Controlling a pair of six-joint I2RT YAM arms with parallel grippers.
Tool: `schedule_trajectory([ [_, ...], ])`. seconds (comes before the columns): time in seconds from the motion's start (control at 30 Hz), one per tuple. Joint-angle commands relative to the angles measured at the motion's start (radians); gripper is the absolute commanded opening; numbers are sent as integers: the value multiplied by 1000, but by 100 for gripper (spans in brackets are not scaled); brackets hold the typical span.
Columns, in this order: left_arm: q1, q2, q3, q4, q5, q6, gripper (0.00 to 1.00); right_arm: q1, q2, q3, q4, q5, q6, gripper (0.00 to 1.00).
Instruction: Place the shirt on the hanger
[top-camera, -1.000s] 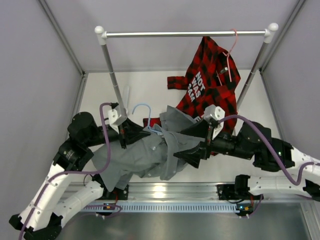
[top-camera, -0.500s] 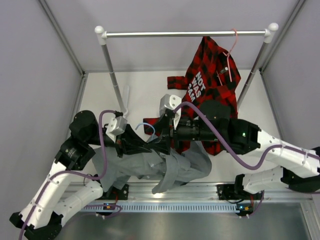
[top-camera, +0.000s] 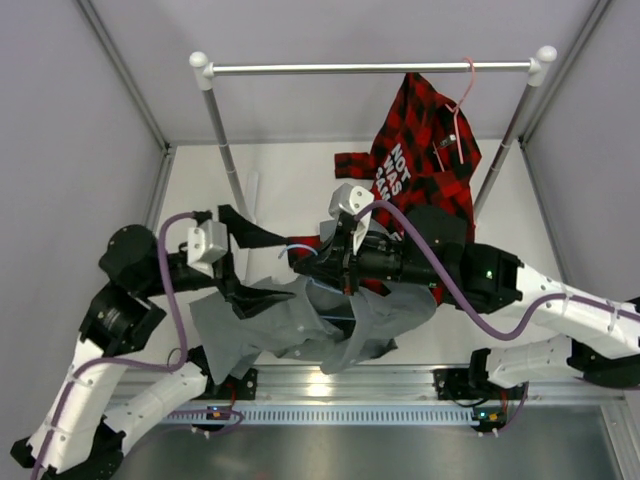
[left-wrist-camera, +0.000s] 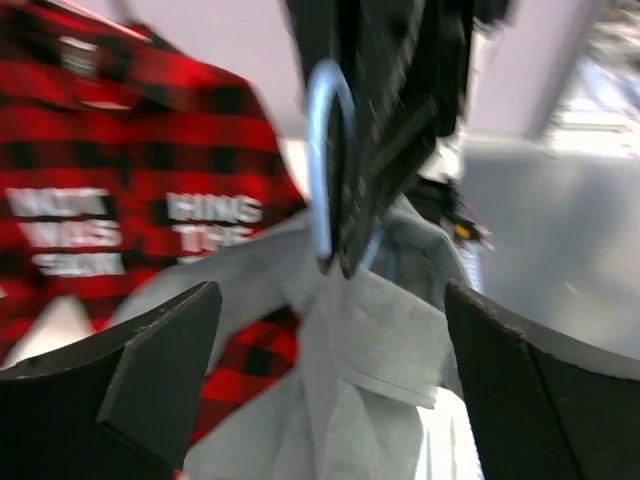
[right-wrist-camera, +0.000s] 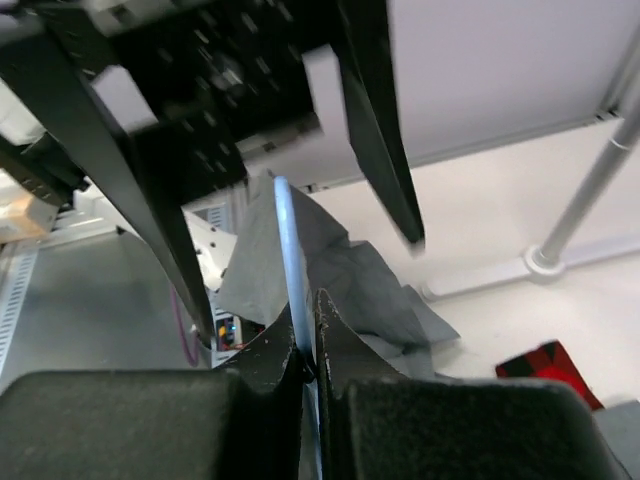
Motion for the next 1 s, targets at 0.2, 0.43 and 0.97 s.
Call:
schedule_trajectory([
  [0.2,2,-252,52,-125,-960,-147,98,-13,-92,-24,56,441,83,0],
  [0.43,0,-452,-215,-279,-970,-434,96,-39,-57,83,14,536,28,0],
  [0.97,2,-349,-329,-213,-1406,-599,0,-47,-50,174,-53,490,26,0],
])
